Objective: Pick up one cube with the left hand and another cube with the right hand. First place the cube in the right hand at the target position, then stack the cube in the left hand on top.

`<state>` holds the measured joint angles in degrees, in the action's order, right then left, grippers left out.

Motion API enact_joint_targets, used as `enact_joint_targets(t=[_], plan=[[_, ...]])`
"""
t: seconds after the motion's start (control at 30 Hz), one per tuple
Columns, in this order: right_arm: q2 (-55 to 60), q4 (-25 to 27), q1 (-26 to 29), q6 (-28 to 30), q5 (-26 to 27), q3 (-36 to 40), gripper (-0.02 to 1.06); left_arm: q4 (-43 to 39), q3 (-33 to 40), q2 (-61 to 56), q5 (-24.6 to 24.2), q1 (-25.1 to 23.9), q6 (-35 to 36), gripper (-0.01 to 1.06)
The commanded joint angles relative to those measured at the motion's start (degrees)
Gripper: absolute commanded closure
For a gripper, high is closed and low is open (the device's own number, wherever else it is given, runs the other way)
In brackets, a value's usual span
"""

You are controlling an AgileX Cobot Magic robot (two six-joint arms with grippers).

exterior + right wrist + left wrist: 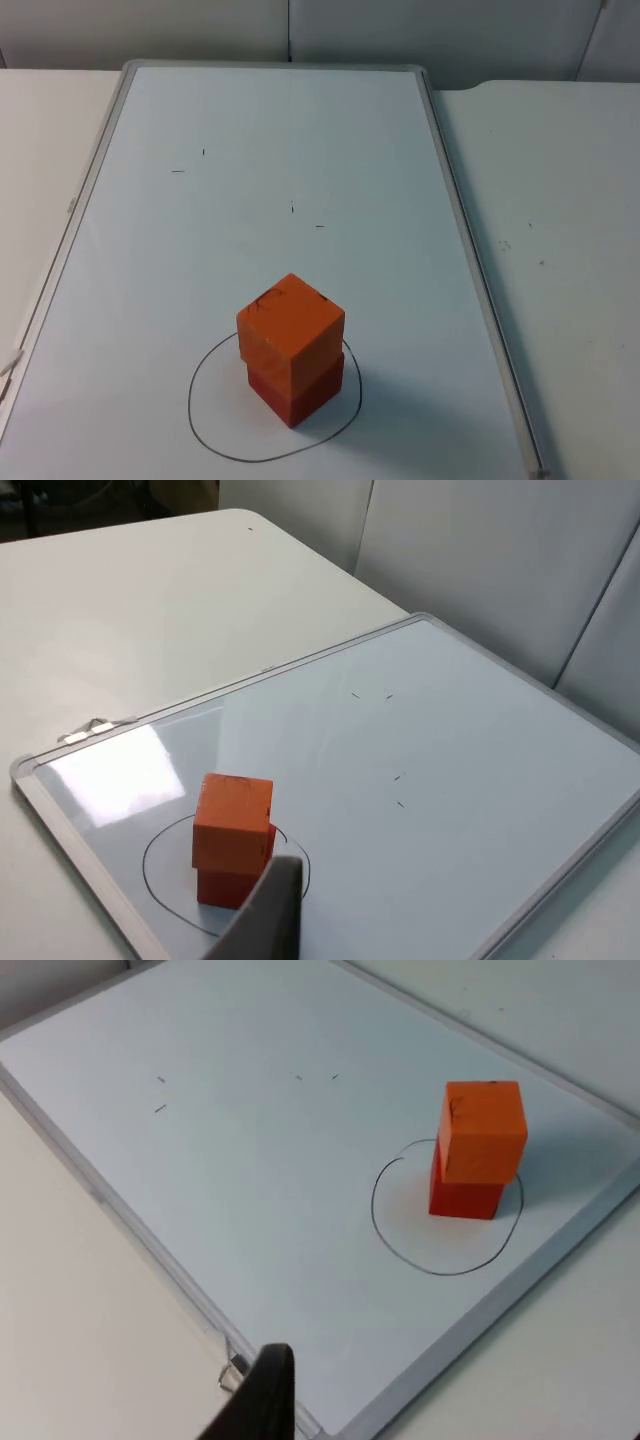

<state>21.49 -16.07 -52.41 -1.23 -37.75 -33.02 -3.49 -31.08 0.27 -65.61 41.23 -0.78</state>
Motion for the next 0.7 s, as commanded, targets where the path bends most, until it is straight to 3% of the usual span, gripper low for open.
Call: enact_joint_targets(t=[0.0,0.67], plan=[[-0.09,-0.41,-0.16,-0.1,0.62,0.19,0.08,2.36,1.18,-0.27,3.11,-0.05,0.42,0.03],[-0.09,-0.41,-0.16,-0.2,0.4,0.19,0.08,3.49,1.72,-0.27,3.89,-0.18,0.33,0.03]])
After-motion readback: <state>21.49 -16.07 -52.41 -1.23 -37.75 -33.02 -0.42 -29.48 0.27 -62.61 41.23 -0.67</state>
